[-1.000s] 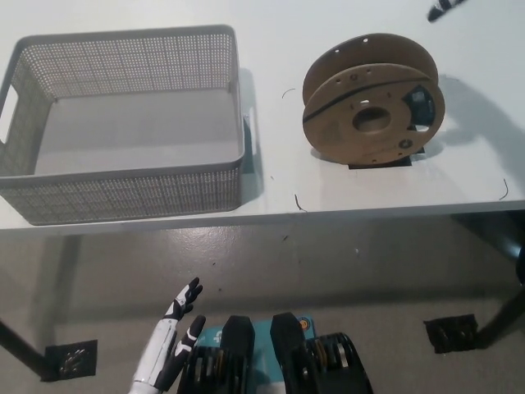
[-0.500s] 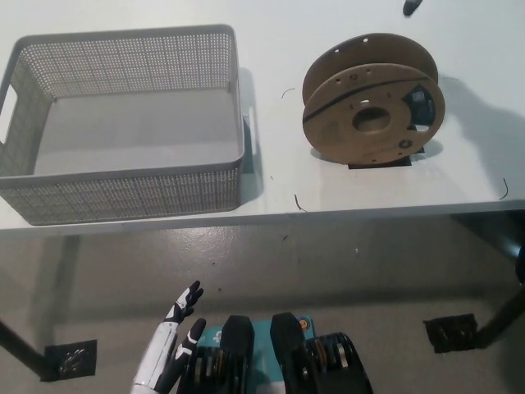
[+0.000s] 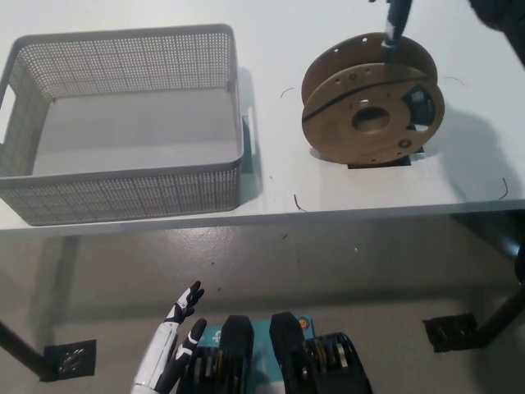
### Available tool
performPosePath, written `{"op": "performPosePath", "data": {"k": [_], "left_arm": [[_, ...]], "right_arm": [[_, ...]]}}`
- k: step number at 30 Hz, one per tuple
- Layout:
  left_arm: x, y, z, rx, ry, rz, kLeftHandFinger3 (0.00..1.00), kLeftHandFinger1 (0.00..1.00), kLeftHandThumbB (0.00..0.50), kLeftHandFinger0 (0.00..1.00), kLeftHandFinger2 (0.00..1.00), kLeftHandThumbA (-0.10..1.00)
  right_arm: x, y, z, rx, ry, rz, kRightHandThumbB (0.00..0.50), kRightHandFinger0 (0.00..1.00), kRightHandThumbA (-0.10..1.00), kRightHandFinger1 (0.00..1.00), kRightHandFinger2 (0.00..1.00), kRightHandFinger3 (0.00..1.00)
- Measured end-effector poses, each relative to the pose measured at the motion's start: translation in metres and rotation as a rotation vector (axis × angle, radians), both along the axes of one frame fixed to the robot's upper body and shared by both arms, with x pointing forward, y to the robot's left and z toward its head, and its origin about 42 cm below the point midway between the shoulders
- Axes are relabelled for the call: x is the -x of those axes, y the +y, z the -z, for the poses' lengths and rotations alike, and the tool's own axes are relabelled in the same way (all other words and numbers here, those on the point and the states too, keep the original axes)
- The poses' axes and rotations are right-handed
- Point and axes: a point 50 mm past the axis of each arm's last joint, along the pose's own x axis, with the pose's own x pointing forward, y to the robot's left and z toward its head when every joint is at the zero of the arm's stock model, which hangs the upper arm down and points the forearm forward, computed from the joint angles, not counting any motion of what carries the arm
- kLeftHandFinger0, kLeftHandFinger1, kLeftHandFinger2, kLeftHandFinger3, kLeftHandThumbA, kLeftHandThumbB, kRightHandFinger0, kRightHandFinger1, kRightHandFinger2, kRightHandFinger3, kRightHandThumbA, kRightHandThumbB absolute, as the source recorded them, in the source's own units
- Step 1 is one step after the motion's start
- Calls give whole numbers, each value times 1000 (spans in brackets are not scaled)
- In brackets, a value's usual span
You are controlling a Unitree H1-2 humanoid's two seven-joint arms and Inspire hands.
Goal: Use the right hand to pick up a 3d printing filament and place it into a container on the left side
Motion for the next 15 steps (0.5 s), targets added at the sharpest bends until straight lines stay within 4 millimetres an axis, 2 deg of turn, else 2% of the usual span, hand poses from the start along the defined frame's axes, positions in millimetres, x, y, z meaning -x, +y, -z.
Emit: {"op": "performPosePath", "data": {"k": [3,4,6,7,9,10,13,14,15], "left_arm": [[0,0,0,0,0,0,1000,1000,148,1000,1000,1000],[0,0,0,0,-1,0,1000,1000,148,1000,1000,1000],[0,0,0,0,-1,1,1000,1000,155,1000,1000,1000],[0,0,0,0,-1,1,1000,1000,158,1000,1000,1000],[0,0,0,0,-1,1,1000,1000,154,1000,1000,1000],[0,0,0,0,-1,2,1000,1000,155,1000,1000,1000],[0,0,-1,0,-1,5,1000,1000,147,1000,1000,1000],[0,-1,-1,-1,-1,7,1000,1000,151,1000,1000,1000],[0,0,-1,-1,-1,8,1000,1000,153,1000,1000,1000]], "right_arm": [[0,4,0,-14,-14,-3,385,1000,1000,1000,1000,1000],[0,5,0,-16,-18,-2,356,1000,1000,1000,1000,1000],[-1,5,1,-24,-27,0,349,1000,1000,1000,1000,1000],[-1,4,1,-30,-30,2,372,1000,1000,1000,1000,1000],[-1,2,2,-33,-33,9,375,1000,1000,1000,1000,1000],[-2,1,3,-28,-32,12,351,1000,1000,1000,1000,1000],[-3,-2,9,-21,-25,19,328,1000,1000,1000,1000,1000],[-4,-4,12,-20,-17,24,330,1000,1000,1000,1000,1000],[-4,-7,17,-19,-7,32,374,1000,1000,1000,1000,1000]]}}
